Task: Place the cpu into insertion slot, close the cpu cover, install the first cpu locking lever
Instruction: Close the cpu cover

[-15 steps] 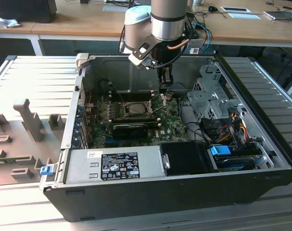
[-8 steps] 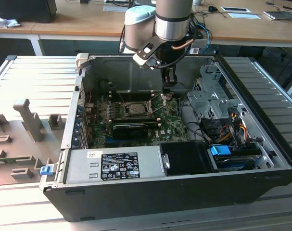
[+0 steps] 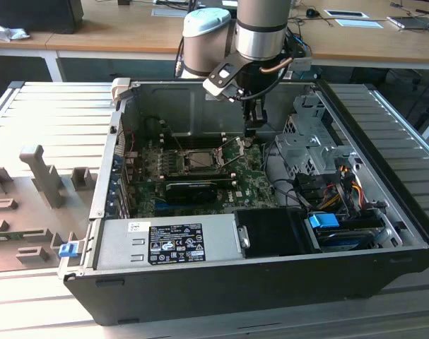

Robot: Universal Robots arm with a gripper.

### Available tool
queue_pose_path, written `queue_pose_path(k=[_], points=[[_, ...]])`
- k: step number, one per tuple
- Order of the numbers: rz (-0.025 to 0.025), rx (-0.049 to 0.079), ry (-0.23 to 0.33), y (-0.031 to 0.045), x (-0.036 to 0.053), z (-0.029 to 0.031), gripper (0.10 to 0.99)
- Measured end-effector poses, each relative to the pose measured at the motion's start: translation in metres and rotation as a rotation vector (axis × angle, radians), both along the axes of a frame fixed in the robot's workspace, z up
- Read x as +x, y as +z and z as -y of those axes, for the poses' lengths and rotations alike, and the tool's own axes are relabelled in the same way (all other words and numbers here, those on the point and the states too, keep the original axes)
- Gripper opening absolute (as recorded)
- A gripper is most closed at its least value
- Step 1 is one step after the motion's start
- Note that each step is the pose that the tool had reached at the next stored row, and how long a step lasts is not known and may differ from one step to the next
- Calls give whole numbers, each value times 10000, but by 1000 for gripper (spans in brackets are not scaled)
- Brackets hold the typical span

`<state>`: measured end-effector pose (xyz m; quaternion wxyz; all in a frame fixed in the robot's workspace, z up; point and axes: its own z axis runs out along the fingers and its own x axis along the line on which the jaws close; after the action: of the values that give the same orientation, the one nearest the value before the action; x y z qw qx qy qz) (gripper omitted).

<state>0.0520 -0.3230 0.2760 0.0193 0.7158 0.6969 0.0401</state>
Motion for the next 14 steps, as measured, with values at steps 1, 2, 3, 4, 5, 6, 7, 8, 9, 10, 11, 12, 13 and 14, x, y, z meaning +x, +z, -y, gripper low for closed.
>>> queue_pose_path(k=[1,2,3,4,5,6,7,8,9,10,11,12,13,14], points=[[-2,0,0,0,11,0,106],[-2,0,0,0,19,0,106],[-8,0,1,0,40,0,106],[-9,1,0,0,51,0,106],[-9,1,1,-1,64,0,106],[-9,0,1,-2,69,0,106],[-9,-1,0,-5,71,0,106],[-9,0,0,-36,71,0,106],[-9,0,1,-78,71,0,106],[-14,0,0,-101,71,1,106],[-15,-1,0,-109,72,1,106],[-15,1,-1,-130,72,2,106],[-15,2,0,-151,72,3,106],[-15,1,0,-168,72,4,106]])
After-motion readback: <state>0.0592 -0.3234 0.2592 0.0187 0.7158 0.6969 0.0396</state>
